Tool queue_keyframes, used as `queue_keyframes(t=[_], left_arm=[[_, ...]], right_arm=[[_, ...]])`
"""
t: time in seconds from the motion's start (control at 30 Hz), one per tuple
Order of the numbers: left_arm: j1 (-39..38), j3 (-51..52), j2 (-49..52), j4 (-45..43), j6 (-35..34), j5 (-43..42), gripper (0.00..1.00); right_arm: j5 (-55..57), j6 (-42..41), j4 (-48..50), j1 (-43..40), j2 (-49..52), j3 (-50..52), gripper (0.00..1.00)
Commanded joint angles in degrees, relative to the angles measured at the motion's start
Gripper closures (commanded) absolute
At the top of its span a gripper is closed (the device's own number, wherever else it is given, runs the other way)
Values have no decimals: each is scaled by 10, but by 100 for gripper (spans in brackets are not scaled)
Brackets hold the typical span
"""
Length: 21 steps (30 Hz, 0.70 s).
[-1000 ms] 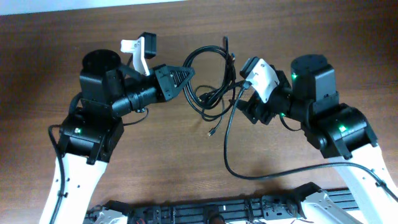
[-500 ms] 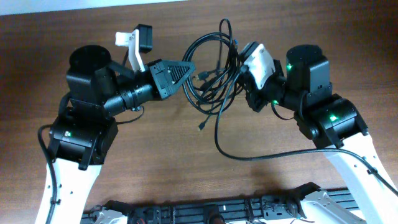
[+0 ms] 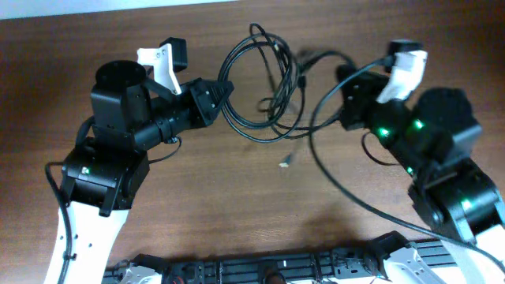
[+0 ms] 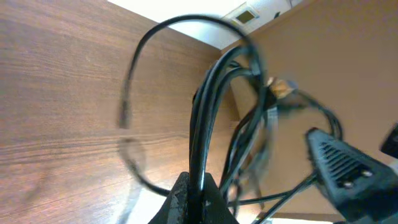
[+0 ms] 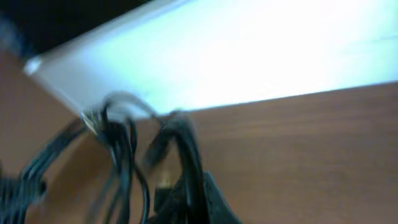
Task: Untangle cables
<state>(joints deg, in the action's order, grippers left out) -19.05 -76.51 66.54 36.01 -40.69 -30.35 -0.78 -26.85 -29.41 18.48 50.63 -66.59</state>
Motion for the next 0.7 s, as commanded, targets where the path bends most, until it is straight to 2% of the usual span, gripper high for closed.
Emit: queue_keyframes(t=[0.0, 0.17, 0.2, 0.23, 0.33, 0.47, 0.67], left_arm=[[1, -12, -10, -5, 18, 9, 100], [1, -12, -17, -73, 64, 19, 100], [1, -12, -21, -90, 79, 18, 100], [1, -12, -26, -106, 98, 17, 100], [1, -12, -38, -107, 131, 17, 100], [1, -12, -40, -96, 174, -8, 100], [1, -12, -40, -98, 248, -90, 100]], right_arm=[[148, -56, -17, -1, -26, -9, 96], [246, -56, -78, -1, -23, -9, 96], [250, -56, -86, -1, -20, -9, 69], [250, -56, -95, -1, -15, -9, 1], [219, -54, -103, -1, -3, -9, 1], [44, 6, -79, -1, 7, -9, 1], [-138, 11, -52, -1, 28, -9, 1]])
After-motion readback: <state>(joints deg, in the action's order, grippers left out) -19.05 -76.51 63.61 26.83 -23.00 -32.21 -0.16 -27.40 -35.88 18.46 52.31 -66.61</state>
